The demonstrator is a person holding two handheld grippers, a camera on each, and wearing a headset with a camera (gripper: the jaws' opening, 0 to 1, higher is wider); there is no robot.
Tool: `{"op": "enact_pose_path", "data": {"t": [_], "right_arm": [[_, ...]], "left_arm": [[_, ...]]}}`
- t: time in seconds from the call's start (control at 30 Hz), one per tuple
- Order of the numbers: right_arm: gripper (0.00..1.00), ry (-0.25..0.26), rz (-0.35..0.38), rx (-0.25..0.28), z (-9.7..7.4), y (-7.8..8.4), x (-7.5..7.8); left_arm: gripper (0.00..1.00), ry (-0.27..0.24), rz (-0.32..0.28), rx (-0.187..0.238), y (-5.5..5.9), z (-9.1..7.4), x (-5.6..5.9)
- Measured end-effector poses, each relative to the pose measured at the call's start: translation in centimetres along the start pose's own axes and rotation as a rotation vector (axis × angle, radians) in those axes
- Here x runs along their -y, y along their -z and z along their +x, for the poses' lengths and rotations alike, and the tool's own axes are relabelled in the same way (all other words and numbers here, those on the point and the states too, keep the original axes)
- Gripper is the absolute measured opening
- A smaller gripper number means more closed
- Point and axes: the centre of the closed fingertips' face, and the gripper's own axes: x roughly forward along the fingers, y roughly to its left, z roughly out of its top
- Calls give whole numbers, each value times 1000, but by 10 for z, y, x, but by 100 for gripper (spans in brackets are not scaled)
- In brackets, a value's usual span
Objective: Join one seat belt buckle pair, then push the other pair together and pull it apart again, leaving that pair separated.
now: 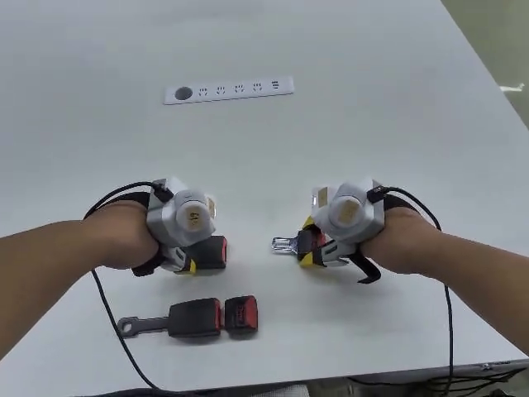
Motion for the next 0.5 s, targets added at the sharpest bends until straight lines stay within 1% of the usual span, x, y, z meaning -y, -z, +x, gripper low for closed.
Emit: {"op": "enact_pose_path", "data": {"t": [0.07, 0.2, 0.27, 0.33, 0.5], "right_arm": [[34, -3, -7, 2, 4, -7, -3], [34, -3, 1, 13, 14, -21, -5], [34, -11, -12, -1, 18, -27, -9], [34, -25, -36, -6, 22, -32, -13], [34, -33, -45, -6, 32, -46, -16]], "left_arm": [[32, -4, 4, 9, 0, 0, 0], [32, 1, 10, 11, 0, 1, 0], [33, 1, 7, 11, 0, 1, -1], [33, 0, 0, 6, 0, 1, -1], [33, 5, 17, -7, -1, 2, 0]]}}
